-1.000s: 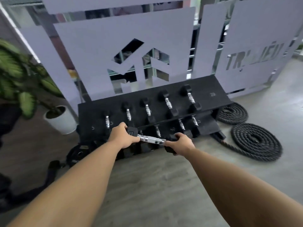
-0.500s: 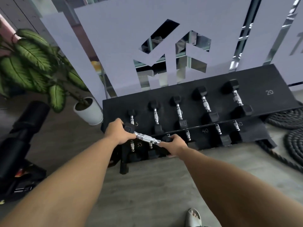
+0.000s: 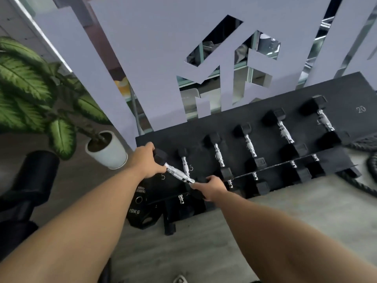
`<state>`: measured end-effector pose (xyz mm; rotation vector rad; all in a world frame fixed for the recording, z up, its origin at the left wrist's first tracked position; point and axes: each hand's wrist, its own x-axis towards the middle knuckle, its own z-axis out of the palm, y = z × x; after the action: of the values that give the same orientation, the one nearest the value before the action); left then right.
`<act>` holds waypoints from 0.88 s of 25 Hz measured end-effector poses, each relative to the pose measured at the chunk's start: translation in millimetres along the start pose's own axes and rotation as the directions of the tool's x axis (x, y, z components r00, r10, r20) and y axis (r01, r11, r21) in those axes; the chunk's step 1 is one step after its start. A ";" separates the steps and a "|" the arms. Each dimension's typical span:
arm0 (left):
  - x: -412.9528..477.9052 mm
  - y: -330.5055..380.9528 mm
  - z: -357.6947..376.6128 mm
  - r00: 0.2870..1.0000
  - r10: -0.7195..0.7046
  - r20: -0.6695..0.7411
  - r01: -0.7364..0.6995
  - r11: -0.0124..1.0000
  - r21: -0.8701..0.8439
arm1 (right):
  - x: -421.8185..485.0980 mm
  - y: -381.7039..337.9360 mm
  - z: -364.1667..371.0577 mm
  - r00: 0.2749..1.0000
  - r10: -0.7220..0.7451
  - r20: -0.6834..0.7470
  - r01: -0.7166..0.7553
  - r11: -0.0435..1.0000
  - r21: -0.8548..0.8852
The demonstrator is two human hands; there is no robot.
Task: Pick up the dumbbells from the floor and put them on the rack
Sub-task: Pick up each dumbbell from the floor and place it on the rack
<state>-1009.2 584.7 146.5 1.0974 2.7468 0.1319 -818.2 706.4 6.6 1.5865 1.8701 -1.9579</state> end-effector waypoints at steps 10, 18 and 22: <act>91.9 -88.5 29.3 0.962 0.189 0.199 -0.217 0.967 0.132 | 38.7 -2.3 131.2 0.966 0.259 -0.025 -0.257 0.964 0.070; 165.0 -132.2 74.6 0.904 0.333 0.269 -0.367 0.927 0.085 | 83.2 -3.1 201.5 0.901 0.417 -0.118 -0.380 0.891 0.250; 197.1 -154.5 102.9 0.876 0.372 0.308 -0.412 0.908 0.075 | 103.5 -2.2 241.9 0.854 0.492 -0.169 -0.416 0.840 0.347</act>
<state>-1233.0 610.5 -3.7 1.5683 2.2740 -0.1588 -1022.2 588.8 -110.8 2.2077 1.1067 -1.9452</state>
